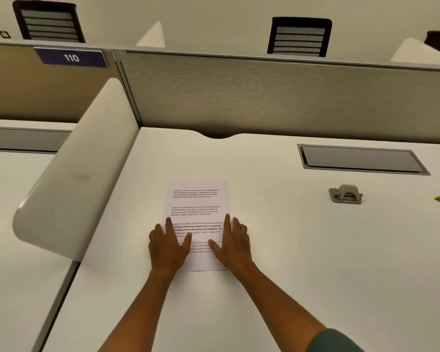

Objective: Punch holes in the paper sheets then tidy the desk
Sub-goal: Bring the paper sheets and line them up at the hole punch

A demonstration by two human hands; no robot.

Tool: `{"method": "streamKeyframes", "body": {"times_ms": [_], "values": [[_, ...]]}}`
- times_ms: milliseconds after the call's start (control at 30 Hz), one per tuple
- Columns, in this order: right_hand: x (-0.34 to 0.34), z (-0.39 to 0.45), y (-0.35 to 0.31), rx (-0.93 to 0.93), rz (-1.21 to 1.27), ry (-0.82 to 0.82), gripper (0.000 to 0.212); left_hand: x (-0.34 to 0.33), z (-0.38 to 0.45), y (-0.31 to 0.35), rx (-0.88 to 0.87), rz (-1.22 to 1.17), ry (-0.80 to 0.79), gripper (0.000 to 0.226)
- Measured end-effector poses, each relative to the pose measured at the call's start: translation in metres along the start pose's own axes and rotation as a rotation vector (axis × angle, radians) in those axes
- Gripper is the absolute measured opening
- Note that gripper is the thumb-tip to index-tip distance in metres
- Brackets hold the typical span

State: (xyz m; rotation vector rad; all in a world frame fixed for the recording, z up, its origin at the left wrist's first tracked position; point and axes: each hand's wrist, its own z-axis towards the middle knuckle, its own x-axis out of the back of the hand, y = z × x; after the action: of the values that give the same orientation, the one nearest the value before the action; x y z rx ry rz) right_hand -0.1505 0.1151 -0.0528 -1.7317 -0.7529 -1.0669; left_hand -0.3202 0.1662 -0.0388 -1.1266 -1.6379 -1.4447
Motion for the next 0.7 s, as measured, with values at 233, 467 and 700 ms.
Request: {"method": "streamKeyframes", "body": {"times_ms": [233,467,700], "values": [[0.004,0.008,-0.008,-0.003,-0.01,-0.031,0.09,-0.001,0.002,-0.001,-0.019,0.002,-0.023,0.084],[0.006,0.018,-0.016,-0.061,0.082,-0.107,0.098,0.0,0.005,0.0,-0.011,-0.104,-0.005,0.081],[0.005,0.023,-0.02,-0.092,0.162,-0.116,0.101,0.004,0.005,0.004,-0.005,-0.178,0.015,0.083]]}}
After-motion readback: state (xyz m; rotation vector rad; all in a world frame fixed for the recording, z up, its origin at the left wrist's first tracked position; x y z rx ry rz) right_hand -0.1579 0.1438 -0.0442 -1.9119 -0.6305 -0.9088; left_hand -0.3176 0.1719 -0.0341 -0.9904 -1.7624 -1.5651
